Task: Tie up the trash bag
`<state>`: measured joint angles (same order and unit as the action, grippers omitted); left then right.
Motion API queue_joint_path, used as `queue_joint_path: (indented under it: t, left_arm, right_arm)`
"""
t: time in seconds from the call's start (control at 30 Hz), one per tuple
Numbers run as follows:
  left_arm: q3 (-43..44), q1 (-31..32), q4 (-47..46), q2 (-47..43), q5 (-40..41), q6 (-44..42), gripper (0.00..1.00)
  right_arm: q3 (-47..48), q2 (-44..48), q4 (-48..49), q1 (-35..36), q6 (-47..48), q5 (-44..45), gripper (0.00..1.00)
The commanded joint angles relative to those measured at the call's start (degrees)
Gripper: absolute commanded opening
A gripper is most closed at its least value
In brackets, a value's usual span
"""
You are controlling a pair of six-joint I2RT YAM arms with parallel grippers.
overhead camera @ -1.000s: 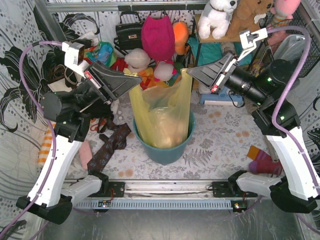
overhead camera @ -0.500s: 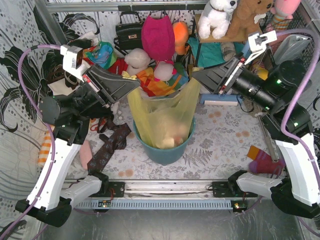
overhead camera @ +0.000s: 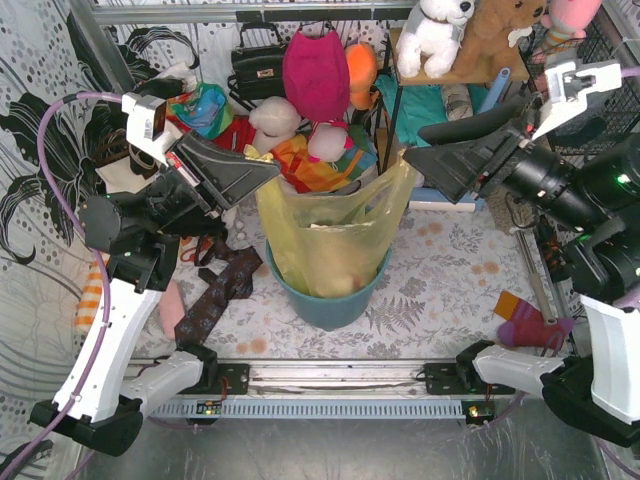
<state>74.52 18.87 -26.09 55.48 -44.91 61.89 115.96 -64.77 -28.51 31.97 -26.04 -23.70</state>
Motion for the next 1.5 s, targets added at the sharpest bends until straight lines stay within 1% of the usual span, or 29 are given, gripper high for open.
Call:
queue_joint_path:
  t: [0.0,0.1,0.23,0.3,0.47,0.57,0.67,0.83,1.1,1.17,1.33,1.4,1.47]
  left_arm:
    - [-0.43,-0.16,-2.28,-0.87,-0.79,0.00,0.00]
    - [-0.50,-0.16,-2.36,-0.99,-0.96,0.15,0.00]
    - [-0.67,-0.23,-2.78,-0.95,-1.32,0.87,0.00]
    - [-0.94,-0.21,-3.33,-1.19,-1.41,1.27,0.00]
    - [-1.11,-0.20,-3.66,-1.51,-1.74,1.73,0.00]
    - [-0.89,-0.16,-4.18,-1.61,-2.02,2.15,0.00]
    - [-0.57,-0.17,-4.50,-1.43,-2.29,2.52,0.00]
    - [-0.42,-0.16,-4.59,-1.23,-1.77,2.96,0.00]
    - [-0.84,-0.23,-7.29,-1.46,-1.92,5.09,0.00]
    - [-0.87,-0.16,-7.97,-1.51,-2.14,5.54,0.00]
    - [-0.95,-0.24,-8.61,-1.82,-2.38,5.98,0.00]
    - [-1.09,-0.16,-8.84,-1.87,-2.46,6.05,0.00]
    - [-1.26,-0.15,-8.85,-1.79,-2.43,6.06,0.00]
  right_arm:
    - [-4.30,-2.93,9.21,0.29,-1.89,-13.59,0.64]
    - [-8.11,-4.58,17.29,0.32,-1.11,-23.02,0.68]
    - [-13.12,-6.62,30.28,0.35,-0.39,-29.74,0.81]
    - [-13.53,-8.49,34.82,0.69,-1.23,-32.59,0.86]
    - [-9.83,-13.73,34.25,4.68,4.00,-33.69,0.94]
    - [-6.86,-16.84,33.59,7.39,5.31,-33.99,0.99]
    - [-3.54,-19.34,31.08,11.53,8.41,-33.98,0.97]
    - [-1.84,-21.83,28.12,17.14,12.58,-30.71,0.97]
    - [-1.65,-24.00,24.62,19.01,14.16,-24.44,0.97]
    - [-1.09,-24.59,23.17,19.01,14.70,-22.85,0.99]
    - [0.80,-25.95,20.74,18.99,16.01,-20.27,0.86]
    - [0.73,-26.31,21.89,19.01,15.31,-21.21,0.78]
    - [-0.14,-26.45,24.56,19.01,13.75,-23.96,0.70]
